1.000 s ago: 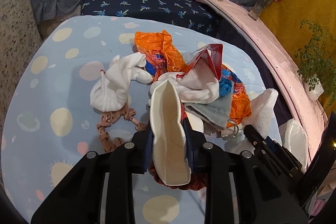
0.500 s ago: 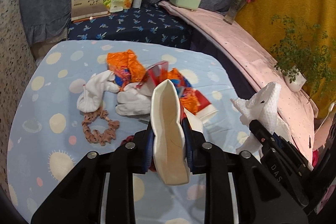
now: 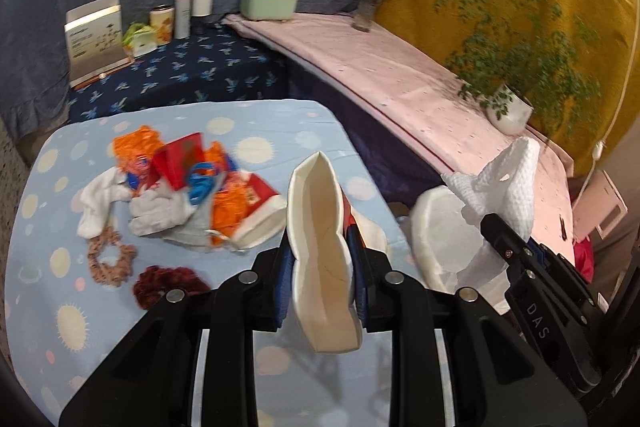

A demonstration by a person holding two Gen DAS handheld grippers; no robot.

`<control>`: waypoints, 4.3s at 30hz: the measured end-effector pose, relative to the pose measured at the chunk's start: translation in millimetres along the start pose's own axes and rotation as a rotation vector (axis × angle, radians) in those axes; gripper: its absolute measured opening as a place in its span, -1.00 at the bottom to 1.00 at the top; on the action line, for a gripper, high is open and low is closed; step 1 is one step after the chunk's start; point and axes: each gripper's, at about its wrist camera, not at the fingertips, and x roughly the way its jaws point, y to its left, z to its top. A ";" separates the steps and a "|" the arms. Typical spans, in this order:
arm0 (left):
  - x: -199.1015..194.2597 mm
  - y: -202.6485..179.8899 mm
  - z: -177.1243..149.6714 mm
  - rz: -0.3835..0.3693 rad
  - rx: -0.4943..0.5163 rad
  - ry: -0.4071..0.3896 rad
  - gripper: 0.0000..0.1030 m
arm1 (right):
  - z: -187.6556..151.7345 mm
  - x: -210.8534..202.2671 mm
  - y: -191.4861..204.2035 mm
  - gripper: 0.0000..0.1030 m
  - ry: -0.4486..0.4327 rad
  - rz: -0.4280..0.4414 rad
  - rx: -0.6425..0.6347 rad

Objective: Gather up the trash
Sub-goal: 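Carry the cup with the left gripper while the right gripper carries the tissue to the bin, then open the left gripper over the bin while the right gripper releases the tissue, then move both open grippers back over the scrunchies on the table, then grasp the pink-brown scrunchie with the left gripper while the right gripper grasps the dark red scrunchie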

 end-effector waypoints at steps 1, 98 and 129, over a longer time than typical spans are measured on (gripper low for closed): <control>2.4 -7.4 0.6 -0.010 0.013 0.001 -0.53 | -0.5 -1.1 -7.0 -0.77 -0.001 -0.008 0.007; 40.2 264.3 -62.5 0.374 -0.351 0.109 0.60 | -86.6 73.0 184.0 0.28 0.246 0.191 -0.218; 65.2 224.2 -71.2 0.283 -0.219 0.144 -0.84 | -115.4 105.6 188.2 -0.72 0.336 0.222 -0.237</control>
